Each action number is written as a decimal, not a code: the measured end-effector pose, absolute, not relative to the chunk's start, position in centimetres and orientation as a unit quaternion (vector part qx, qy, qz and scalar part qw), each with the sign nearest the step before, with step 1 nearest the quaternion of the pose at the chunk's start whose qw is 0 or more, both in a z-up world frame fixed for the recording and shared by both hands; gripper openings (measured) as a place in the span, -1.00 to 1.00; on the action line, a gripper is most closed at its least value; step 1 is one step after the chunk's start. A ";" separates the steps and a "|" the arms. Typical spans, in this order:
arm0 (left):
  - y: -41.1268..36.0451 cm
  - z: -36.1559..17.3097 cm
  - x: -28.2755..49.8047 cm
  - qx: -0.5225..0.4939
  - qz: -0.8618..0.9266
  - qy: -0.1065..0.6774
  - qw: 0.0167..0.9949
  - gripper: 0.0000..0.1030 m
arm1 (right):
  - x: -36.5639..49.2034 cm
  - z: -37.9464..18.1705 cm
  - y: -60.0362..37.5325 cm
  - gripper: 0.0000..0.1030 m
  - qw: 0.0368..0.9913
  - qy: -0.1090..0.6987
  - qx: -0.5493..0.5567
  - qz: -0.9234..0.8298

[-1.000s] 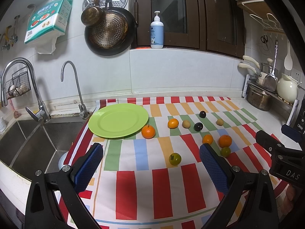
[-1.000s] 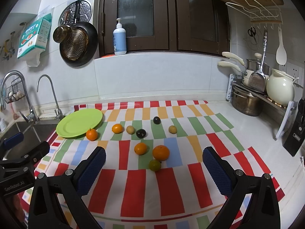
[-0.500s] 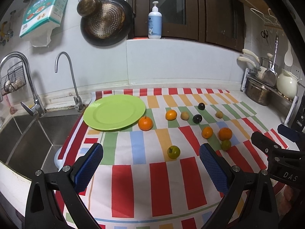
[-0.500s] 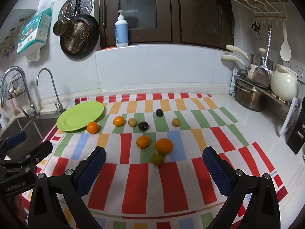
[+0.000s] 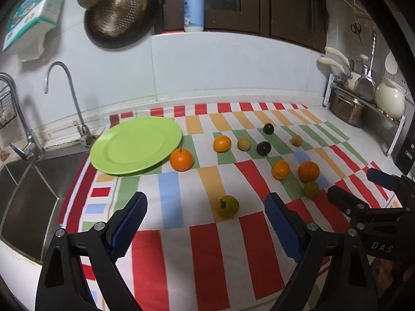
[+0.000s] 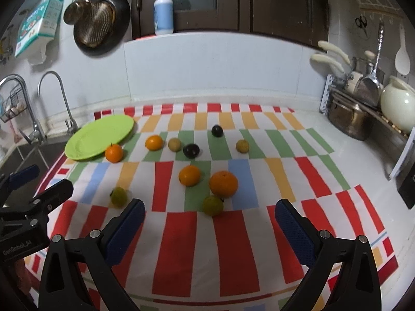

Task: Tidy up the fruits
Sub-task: 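Close the left tool on a green citrus while the right tool grasps a small yellow-green fruit, then carry the green citrus in the left tool while the right tool carries its fruit over the plate, then open the left tool over the green plate while the right tool releases its fruit there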

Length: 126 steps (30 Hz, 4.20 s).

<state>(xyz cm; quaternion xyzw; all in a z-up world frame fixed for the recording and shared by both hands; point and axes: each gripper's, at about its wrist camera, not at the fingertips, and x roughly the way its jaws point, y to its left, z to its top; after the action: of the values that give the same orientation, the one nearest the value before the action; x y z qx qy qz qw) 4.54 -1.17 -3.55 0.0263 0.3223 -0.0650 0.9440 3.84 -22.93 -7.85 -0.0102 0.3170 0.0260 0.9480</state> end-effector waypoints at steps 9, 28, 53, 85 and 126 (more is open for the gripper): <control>-2.3 -5.5 7.3 0.037 -0.086 0.356 0.930 0.65 | 6.6 -10.2 -23.2 0.80 0.934 0.357 -0.007 0.027; -3.7 -9.7 10.7 0.037 -0.124 0.418 0.899 0.09 | 10.5 -13.8 -23.5 0.17 0.908 0.417 0.000 0.033; -3.5 -8.3 9.6 0.023 -0.136 0.401 0.906 -0.44 | 9.3 -12.9 -22.6 -0.43 0.915 0.400 -0.008 0.056; 2.5 -0.9 8.3 0.022 -0.056 0.296 0.953 -0.44 | 8.7 -4.5 -15.1 -0.43 0.947 0.270 -0.054 0.167; 12.9 -4.1 19.3 -0.007 0.009 0.348 0.937 -0.44 | 23.4 -6.6 -1.9 -0.44 0.887 0.346 -0.103 0.289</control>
<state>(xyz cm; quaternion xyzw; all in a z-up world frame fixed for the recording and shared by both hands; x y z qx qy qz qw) 19.34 12.87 -4.13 -0.0072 0.3479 0.0088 0.9375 23.40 -1.87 -6.58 -0.1030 0.3461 0.2892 0.8866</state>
